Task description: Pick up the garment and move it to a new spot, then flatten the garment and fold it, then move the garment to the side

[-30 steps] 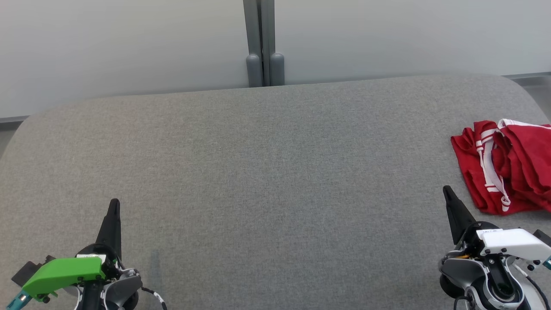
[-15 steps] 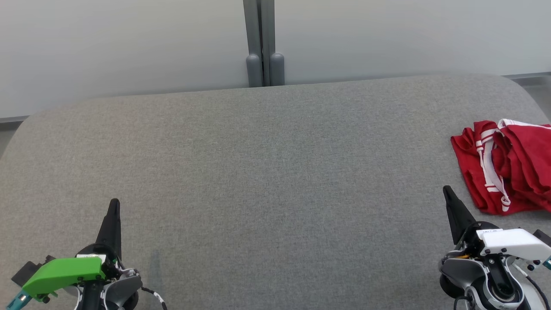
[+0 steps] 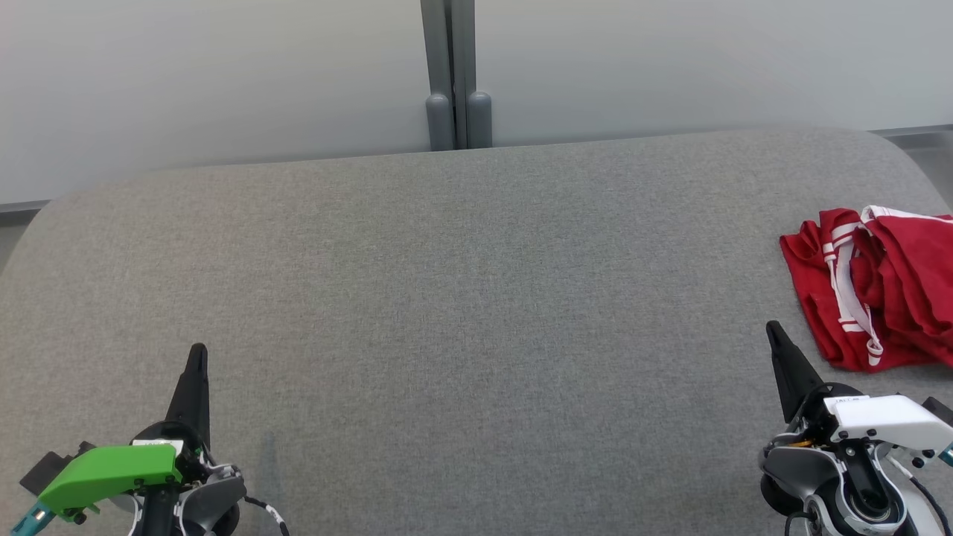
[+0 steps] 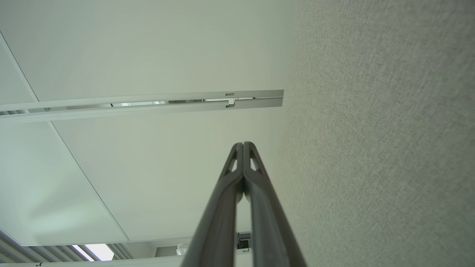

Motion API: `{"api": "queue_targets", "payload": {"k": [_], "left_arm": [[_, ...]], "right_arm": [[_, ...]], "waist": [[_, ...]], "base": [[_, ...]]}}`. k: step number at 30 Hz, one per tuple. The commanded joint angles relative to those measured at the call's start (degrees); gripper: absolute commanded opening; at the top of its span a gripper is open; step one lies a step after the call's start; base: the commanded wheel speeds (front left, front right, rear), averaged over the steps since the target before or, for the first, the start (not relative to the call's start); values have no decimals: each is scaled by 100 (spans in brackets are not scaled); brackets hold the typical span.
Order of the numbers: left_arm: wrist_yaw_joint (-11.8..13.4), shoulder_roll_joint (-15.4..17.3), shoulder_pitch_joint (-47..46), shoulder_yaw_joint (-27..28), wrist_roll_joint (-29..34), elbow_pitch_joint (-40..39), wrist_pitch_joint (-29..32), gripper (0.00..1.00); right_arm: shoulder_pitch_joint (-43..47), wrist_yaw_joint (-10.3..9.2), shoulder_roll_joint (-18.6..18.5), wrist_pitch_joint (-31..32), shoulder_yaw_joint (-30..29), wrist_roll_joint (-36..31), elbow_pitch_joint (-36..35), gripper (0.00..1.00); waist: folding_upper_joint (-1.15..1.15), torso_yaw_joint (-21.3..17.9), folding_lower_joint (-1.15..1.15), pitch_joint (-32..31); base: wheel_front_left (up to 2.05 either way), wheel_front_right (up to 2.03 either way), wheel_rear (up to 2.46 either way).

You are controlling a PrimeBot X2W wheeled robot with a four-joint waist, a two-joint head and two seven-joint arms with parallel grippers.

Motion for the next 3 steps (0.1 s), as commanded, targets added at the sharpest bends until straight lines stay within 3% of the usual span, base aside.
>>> {"api": "queue_targets", "payload": {"k": [1, 3], "left_arm": [[-34, 40, -58, 15, -4, -12, 17, 0], [-34, 40, -58, 15, -4, -12, 17, 0]], "right_arm": [[-24, 0, -3, 16, -8, 39, -28, 0], [-24, 1, -3, 16, -8, 39, -28, 0]], "waist": [[0, 0, 0, 0], [0, 0, 0, 0]], "base": [[0, 0, 0], [0, 0, 0]]}}
